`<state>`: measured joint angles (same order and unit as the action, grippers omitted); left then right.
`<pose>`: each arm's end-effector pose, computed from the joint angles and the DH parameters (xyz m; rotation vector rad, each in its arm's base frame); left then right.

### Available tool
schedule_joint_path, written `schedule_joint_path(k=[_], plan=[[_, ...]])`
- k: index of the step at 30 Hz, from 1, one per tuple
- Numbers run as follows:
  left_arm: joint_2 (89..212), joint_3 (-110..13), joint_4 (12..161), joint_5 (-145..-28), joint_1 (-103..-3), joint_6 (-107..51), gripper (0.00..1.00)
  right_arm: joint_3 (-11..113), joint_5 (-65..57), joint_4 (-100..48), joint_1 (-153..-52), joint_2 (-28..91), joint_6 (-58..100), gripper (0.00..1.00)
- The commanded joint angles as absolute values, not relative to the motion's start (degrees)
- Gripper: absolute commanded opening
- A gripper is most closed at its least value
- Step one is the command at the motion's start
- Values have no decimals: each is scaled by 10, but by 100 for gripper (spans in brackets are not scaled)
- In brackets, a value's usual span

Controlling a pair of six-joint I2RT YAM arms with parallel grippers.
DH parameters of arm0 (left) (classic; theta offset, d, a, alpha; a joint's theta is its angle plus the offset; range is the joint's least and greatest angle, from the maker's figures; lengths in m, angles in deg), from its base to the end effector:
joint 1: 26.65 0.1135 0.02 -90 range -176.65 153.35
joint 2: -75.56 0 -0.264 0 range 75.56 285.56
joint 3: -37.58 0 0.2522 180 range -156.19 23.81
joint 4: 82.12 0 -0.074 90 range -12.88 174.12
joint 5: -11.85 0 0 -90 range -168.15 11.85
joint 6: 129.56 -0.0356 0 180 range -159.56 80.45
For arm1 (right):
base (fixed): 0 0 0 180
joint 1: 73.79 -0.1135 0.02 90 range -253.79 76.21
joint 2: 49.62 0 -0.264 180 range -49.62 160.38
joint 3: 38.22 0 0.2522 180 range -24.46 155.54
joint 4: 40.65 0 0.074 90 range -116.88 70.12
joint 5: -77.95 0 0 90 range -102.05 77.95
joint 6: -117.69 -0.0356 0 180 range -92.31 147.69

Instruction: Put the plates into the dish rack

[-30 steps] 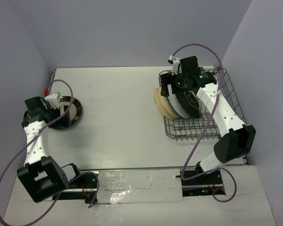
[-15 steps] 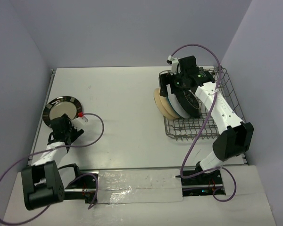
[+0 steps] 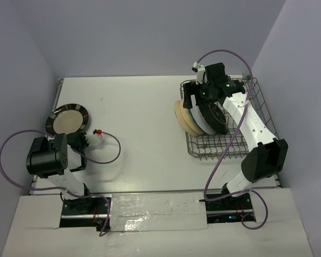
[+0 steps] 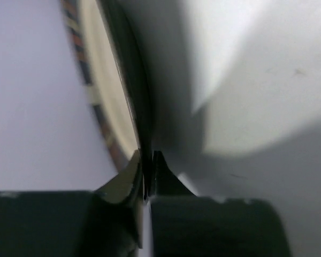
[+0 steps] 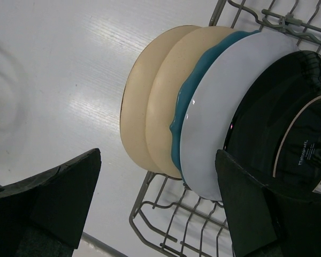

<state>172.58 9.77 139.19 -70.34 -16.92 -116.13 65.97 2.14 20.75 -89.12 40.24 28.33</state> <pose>0.2341 0.0451 0.0886 1.1515 1.9114 1.0290 0.3233 0.0977 0.3605 -0.4492 2.3579 0.4165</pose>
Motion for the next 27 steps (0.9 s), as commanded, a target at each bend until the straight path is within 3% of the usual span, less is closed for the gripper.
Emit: schedule_joint_path(k=[1,14,27], plan=[[1753,119,1409,-717,-173,-1185,0,680,35,199,-886,400,279,94],[1720,161,1676,-763,-242,-1353,0,646,144,142,-885,375,219,96],[1460,70,1457,-754,-446,-1344,0,669,287,101,-871,394,173,99]])
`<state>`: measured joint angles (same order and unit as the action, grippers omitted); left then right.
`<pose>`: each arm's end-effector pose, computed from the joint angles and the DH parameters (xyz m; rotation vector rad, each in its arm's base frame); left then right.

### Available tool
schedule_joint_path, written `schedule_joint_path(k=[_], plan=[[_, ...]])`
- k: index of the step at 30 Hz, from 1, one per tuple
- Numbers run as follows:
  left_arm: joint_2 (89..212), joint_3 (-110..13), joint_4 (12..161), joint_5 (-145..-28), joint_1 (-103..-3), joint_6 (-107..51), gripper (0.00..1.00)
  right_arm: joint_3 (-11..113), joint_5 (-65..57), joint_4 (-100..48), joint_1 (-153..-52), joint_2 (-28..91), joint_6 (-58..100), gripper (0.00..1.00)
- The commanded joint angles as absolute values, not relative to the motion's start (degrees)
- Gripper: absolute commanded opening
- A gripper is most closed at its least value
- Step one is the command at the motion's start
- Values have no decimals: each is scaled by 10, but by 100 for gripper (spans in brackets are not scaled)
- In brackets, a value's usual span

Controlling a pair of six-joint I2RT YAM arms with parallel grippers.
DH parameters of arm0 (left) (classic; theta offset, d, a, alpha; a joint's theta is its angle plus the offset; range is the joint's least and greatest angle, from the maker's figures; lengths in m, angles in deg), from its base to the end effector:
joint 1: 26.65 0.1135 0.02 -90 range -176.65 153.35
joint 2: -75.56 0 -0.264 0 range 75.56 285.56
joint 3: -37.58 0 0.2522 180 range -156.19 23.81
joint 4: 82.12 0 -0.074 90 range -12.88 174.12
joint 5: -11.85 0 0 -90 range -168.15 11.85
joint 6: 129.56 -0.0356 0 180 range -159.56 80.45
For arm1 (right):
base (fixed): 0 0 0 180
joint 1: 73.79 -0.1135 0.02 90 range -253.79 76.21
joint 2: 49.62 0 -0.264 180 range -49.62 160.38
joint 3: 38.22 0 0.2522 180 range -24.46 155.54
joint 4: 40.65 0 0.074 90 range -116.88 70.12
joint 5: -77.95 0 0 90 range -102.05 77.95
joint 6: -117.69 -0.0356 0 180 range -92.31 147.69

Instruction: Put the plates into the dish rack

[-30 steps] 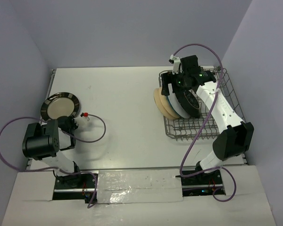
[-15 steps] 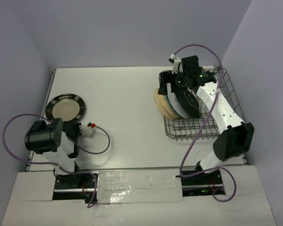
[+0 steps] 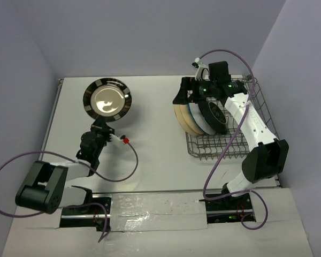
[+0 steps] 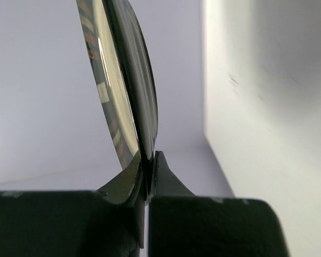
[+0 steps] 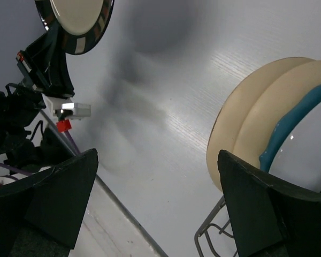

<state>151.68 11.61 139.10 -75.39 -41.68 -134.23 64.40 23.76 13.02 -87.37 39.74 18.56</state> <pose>0.2192 -0.0571 0.1592 1.4889 1.0949 1.0460 0.3264 0.1003 0.3686 -0.4234 2.2377 0.9184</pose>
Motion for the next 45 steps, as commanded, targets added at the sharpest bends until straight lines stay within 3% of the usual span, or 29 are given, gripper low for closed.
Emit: schedule_joint_path(k=[1,12,20,31,33,34,42,45], plan=[[1434,71,1446,-756,-468,-1347,0,675,292,102,-871,398,172,99],[1247,33,1234,-761,-642,-1341,0,720,387,75,-880,435,139,100],[1219,16,1195,-738,-728,-1355,0,757,398,124,-905,500,156,100],[1219,0,1191,-725,-774,-1372,0,785,411,174,-925,561,173,98],[1221,-1,1193,-724,-775,-1375,0,788,433,187,-929,568,183,90],[1222,0,1195,-724,-775,-1376,0,786,440,189,-929,569,185,81],[1240,4,1227,-714,-776,-1383,0,770,476,231,-935,564,234,54],[1244,-1,1230,-714,-775,-1379,0,760,475,243,-941,561,249,34]])
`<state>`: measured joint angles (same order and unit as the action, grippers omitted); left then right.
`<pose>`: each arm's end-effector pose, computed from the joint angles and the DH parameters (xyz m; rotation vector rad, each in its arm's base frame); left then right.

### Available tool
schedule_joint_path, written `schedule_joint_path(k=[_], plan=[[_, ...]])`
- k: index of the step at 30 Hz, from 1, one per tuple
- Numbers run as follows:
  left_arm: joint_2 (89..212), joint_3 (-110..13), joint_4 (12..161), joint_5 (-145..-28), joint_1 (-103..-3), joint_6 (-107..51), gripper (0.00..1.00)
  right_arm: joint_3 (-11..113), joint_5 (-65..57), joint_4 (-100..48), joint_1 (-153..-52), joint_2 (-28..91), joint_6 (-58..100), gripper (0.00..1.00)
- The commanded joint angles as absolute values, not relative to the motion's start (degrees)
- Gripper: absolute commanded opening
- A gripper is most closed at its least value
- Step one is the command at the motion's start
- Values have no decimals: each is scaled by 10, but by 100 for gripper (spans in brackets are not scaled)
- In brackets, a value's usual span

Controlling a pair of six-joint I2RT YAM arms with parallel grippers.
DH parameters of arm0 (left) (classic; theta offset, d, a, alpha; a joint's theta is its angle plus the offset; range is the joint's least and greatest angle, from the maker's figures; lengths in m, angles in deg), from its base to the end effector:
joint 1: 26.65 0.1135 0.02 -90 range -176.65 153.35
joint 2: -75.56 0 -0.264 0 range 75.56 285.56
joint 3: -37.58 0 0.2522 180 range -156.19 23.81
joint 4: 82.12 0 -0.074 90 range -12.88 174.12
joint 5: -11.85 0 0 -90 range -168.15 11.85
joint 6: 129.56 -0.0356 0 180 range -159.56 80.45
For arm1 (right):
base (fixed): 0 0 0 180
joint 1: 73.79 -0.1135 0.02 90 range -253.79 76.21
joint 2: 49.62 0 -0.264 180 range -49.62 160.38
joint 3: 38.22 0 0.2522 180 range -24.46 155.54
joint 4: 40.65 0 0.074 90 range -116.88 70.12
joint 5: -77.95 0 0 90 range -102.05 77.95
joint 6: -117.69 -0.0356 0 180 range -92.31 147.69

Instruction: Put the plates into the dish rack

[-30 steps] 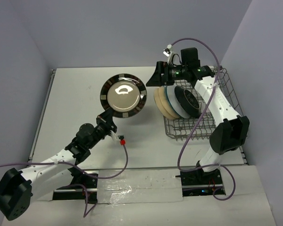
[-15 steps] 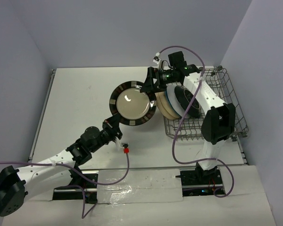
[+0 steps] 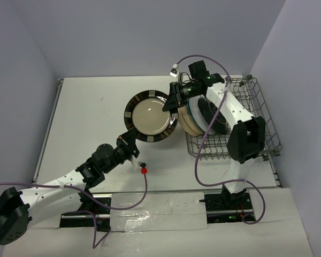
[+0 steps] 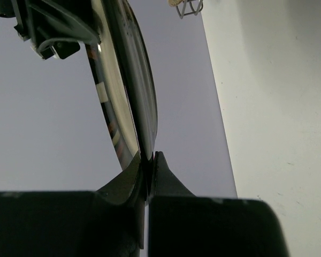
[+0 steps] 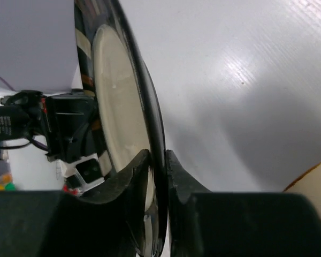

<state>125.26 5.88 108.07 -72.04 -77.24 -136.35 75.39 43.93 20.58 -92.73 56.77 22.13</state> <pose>0.1283 -0.1502 0.2220 1.6598 0.5707 0.6860 0.3687 0.1577 0.3225 -0.6864 2.3196 1.4024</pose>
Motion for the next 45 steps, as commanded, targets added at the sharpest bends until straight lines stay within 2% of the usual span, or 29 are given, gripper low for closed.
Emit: schedule_joint_path(k=[1,3,6,7,9,10,14,15,16,18,20,22,25,28,31,35,45], plan=[[1244,-2,1230,-716,-776,-1378,0,759,475,246,-942,559,252,20],[1245,0,1229,-717,-776,-1380,0,759,475,249,-942,555,255,3],[1243,11,1240,-714,-776,-1380,0,759,466,244,-940,540,255,0],[1243,15,1242,-709,-775,-1382,15,760,465,244,-938,535,254,0],[1240,21,1241,-691,-776,-1371,59,763,460,242,-922,515,251,0],[1239,18,1214,-683,-776,-1361,99,763,460,239,-911,506,248,0],[1246,-38,1138,-614,-776,-1235,99,764,469,234,-822,443,233,0],[1253,-57,1120,-599,-775,-1198,99,763,470,232,-773,430,229,0],[1270,-79,1062,-584,-775,-1154,99,762,469,230,-748,405,227,0],[1292,-166,977,-563,-763,-1000,99,757,445,232,-671,378,230,0],[1325,-226,852,-571,-749,-833,99,750,420,232,-626,340,243,0],[1359,-341,733,-607,-723,-697,99,750,372,245,-566,314,265,0],[1414,-414,642,-685,-662,-590,99,762,271,258,-514,291,297,0],[1475,-506,544,-786,-585,-479,99,776,132,255,-509,279,333,0],[1539,-579,475,-893,-533,-401,99,808,36,269,-514,303,376,0],[1612,-648,414,-1019,-474,-301,99,789,-59,243,-541,319,401,0],[1613,-635,455,-1009,-441,-296,99,688,-274,118,-642,332,452,0]])
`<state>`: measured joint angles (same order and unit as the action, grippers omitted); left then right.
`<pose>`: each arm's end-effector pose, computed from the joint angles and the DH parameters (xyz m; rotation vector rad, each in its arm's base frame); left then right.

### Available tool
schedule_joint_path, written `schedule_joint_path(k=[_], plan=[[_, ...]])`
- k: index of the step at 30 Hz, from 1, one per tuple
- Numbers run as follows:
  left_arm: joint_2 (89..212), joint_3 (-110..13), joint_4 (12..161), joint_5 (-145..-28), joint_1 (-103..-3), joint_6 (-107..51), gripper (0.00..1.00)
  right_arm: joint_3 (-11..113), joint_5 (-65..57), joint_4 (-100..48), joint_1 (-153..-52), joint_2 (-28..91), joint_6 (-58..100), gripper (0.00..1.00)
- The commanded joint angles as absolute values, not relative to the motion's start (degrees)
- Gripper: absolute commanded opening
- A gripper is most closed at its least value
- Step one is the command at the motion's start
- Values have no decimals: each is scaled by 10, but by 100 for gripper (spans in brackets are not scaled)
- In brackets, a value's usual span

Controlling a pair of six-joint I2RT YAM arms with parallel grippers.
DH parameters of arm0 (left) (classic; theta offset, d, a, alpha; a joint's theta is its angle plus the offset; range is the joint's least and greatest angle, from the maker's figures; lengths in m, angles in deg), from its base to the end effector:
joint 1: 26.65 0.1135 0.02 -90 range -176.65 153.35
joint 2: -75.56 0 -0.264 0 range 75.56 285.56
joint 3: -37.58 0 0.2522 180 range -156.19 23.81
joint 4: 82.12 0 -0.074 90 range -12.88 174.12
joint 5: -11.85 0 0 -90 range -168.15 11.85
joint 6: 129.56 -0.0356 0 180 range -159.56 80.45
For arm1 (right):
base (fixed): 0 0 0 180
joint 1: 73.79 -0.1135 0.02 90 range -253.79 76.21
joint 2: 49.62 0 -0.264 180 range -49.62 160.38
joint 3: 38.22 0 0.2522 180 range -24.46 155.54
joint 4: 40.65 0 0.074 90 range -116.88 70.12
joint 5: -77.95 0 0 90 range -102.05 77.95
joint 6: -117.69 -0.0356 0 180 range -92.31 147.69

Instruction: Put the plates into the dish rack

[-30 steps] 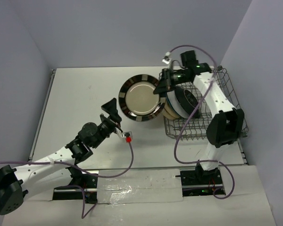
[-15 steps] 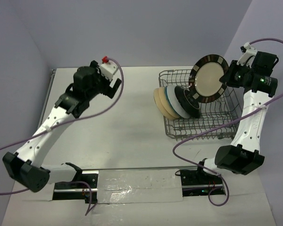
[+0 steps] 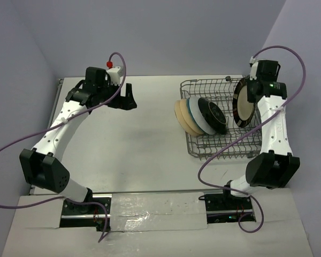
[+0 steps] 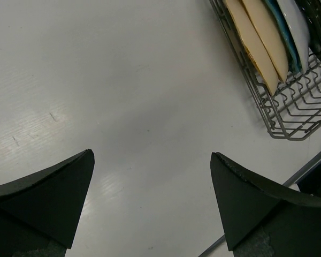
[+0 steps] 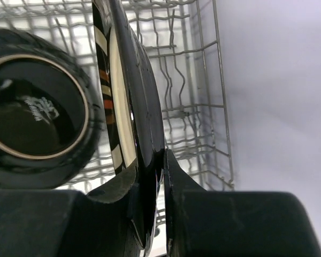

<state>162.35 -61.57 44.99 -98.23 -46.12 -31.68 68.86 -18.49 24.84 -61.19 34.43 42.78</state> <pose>0.3101 -0.1226 0.3613 0.4193 2.2716 -0.6468 0.2972 -0.0705 0.4009 0.0071 2.3357 -0.3736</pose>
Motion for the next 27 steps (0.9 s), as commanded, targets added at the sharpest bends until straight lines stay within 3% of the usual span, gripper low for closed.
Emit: schedule_joint_path(k=[1,13,27], plan=[[1614,-635,455,-1010,-437,-298,99,684,-283,107,-648,333,454,0],[1625,-655,453,-994,-416,-305,99,625,-374,27,-697,353,507,0],[1626,-666,452,-980,-409,-316,99,566,-384,-9,-730,378,525,0]])
